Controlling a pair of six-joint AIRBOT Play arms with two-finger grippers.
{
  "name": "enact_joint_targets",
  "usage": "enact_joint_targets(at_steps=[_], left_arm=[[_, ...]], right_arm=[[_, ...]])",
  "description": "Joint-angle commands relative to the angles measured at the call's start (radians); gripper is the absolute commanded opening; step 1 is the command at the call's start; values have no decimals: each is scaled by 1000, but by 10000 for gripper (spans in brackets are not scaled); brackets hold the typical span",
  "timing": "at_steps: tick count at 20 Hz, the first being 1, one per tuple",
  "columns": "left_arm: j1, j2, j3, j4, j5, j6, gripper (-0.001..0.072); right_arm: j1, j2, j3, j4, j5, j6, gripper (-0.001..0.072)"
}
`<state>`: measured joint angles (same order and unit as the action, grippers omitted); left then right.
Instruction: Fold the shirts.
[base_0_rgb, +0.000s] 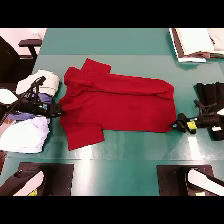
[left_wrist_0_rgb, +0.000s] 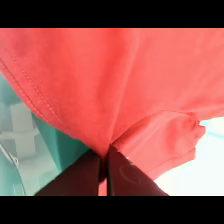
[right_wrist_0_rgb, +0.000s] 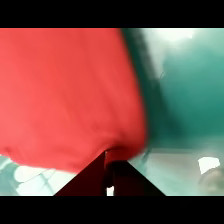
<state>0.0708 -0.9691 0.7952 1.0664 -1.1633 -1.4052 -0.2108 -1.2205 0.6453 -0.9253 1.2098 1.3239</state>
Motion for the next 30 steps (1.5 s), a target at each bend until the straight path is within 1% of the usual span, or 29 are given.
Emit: enact_joint_targets(at_steps=[1,3,5,7,10,14,17,19,21,22,25,26,28,29,30], left_arm=[[1,27,14,3,2,-2,29],[1,89,84,3,-2,-23,29],[1,155,228,6,-4,-39,28],[1,203,428,6,-8,-57,28],[1,231,779,6,-10,-64,27],[1,230,1172,14,-11,-89,27],[1,230,1311,43,7,-114,26],[1,228,1319,53,0,-129,26],[0,199,1300,58,-65,-140,27],[0,178,1254,54,-85,-141,26],[0,116,1059,47,-128,-140,27],[0,83,987,43,-138,-138,28],[0,-1,863,43,-137,-125,28],[0,-49,817,40,-138,-104,28],[0,-106,777,41,-136,-95,28]], right_arm=[[101,10,100,9,-24,-3,16],[100,96,200,9,4,-3,16],[79,193,350,9,58,-18,16],[43,281,536,9,100,-18,16],[-26,379,827,8,110,-17,16],[-150,422,1141,8,179,-8,15],[-230,389,1313,8,254,21,16],[-251,346,1394,8,288,53,15],[-252,288,1447,9,328,89,15],[-251,259,1456,9,352,99,15],[-188,179,1349,-4,370,102,14],[-140,148,1300,-49,370,105,14],[-15,63,1202,-210,372,119,15],[35,16,1156,-278,373,134,15],[76,-37,1111,-313,371,137,14]])
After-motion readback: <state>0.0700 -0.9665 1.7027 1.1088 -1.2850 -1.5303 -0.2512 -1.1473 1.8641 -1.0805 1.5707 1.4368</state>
